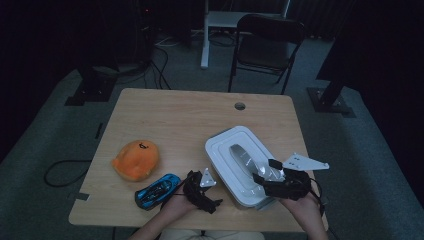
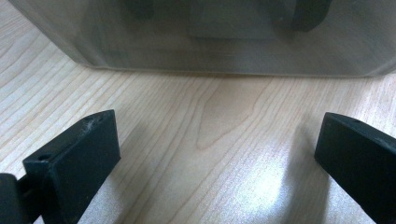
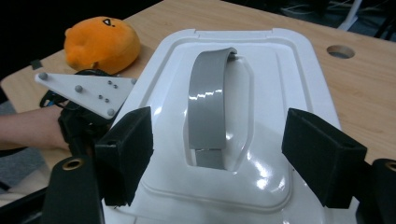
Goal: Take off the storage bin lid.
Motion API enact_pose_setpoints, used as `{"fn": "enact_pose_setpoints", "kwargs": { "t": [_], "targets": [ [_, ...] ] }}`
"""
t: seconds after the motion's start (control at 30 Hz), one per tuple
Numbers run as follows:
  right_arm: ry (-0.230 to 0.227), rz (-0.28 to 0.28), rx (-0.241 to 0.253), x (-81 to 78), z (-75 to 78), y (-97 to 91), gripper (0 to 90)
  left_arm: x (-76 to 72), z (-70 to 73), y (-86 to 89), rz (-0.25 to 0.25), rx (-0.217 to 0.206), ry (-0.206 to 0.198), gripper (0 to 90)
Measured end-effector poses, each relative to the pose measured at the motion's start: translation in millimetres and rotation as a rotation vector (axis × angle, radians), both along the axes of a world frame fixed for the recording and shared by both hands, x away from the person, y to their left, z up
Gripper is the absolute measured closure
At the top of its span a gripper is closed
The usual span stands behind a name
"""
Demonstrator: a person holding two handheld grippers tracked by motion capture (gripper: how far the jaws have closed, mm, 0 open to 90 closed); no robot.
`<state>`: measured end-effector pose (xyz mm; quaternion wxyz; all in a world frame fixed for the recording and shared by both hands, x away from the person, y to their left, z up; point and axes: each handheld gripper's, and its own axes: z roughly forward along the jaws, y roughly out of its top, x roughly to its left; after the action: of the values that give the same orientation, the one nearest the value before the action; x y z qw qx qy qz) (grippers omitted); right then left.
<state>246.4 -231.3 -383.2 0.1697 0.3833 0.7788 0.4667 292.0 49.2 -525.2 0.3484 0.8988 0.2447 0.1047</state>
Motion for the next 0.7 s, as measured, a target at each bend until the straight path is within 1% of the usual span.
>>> {"fn": "enact_pose_setpoints", "kwargs": {
  "t": [0.07, 0.1, 0.13, 0.17, 0.23, 0.27, 0.3, 0.33, 0.37, 0.53, 0.7],
  "targets": [
    [-0.004, -0.019, 0.004, 0.0, -0.2, 1.0, 24.6, 0.0, 0.0, 0.0, 0.0, 0.0, 0.0, 0.5],
    [-0.005, -0.019, 0.014, 0.7, -0.3, 0.8, 24.6, 0.0, 0.1, 0.0, 0.0, 0.001, 0.001, 0.5],
    [-0.007, -0.02, 0.013, 1.3, -0.3, 1.0, 24.6, 0.0, 0.1, 0.0, 0.0, 0.0, 0.001, 0.5],
    [-0.013, -0.026, 0.0, 1.8, -0.5, 1.9, 24.8, 0.0, 0.1, 0.0, 0.0, 0.001, 0.0, 0.5],
    [-0.03, -0.027, -0.036, 1.4, -0.8, 3.9, 30.9, 0.0, 0.1, 0.0, 0.0, 0.0, 0.0, 0.5],
    [-0.035, -0.028, -0.055, 1.4, -0.9, 5.4, 30.9, 0.0, 0.0, 0.0, 0.0, 0.0, 0.0, 0.5],
    [-0.035, -0.028, -0.055, 1.4, -0.9, 5.4, 30.9, 0.0, 0.0, 0.0, 0.0, 0.0, 0.0, 0.5],
    [-0.03, -0.027, -0.066, 2.1, -1.1, 7.0, 30.7, 0.0, 0.0, 0.0, 0.0, 0.0, 0.0, 0.5],
    [-0.013, -0.024, -0.058, 3.3, -1.8, 9.3, 30.7, 0.0, 0.0, 0.0, 0.0, 0.0, 0.0, 0.5],
    [0.0, -0.025, -0.073, 6.4, -5.5, 14.7, 32.3, 0.0, 0.0, 0.0, 0.0, 0.0, 0.0, 0.5],
    [0.005, -0.028, -0.072, 9.8, -7.3, 17.8, 39.9, 0.0, 0.0, 0.0, 0.0, 0.0, 0.0, 0.5]
  ]
}}
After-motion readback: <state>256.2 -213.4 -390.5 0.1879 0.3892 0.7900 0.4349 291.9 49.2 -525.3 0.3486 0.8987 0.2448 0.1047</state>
